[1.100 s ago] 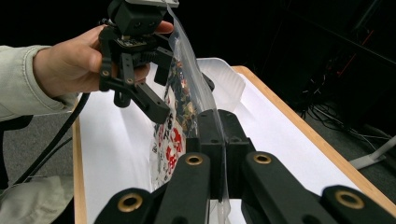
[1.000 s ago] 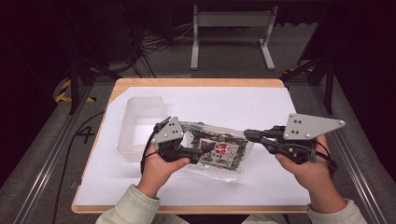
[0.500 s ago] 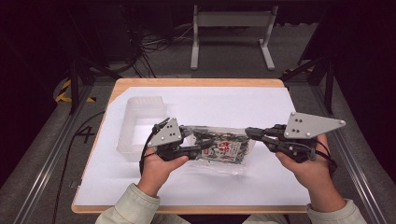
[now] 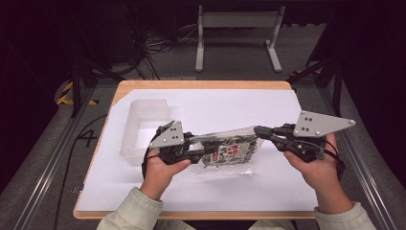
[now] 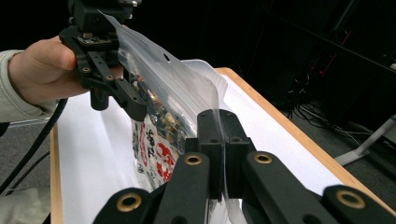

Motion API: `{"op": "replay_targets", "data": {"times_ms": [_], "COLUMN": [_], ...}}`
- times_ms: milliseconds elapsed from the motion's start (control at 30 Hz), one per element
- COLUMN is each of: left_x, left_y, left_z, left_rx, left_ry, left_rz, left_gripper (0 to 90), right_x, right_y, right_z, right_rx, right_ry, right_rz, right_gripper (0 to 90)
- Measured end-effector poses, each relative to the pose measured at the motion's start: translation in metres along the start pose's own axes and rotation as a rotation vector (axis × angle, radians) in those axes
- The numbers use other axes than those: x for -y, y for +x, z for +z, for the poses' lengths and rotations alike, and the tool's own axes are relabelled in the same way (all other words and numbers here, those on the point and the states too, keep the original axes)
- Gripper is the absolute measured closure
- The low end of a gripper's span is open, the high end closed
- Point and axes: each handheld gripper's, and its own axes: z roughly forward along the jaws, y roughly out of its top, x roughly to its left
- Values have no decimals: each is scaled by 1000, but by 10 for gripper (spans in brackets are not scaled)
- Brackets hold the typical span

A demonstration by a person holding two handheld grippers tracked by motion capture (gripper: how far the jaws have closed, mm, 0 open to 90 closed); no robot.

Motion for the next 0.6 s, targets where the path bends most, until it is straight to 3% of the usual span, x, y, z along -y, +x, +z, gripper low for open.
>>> {"op": "replay_targets", "data": {"times_ms": [333, 467, 600], "left_x": [-2, -4, -6], "left_y": [-3, -2, 0], "left_z": [1, 0, -3], "left_rx": [9, 6, -7], "left_ry": [-11, -16, -18], "left_rz": [-3, -6, -11], "left_gripper": [731, 733, 733], "right_x": [5, 7, 10], "right_y": [-3, -4, -7], "right_z": [-1, -4, -11], "right_rx": [29, 56, 76], "right_ry": [-18, -29, -56], "right_rz": [-10, -18, 26], "right_gripper": [844, 764, 682]}}
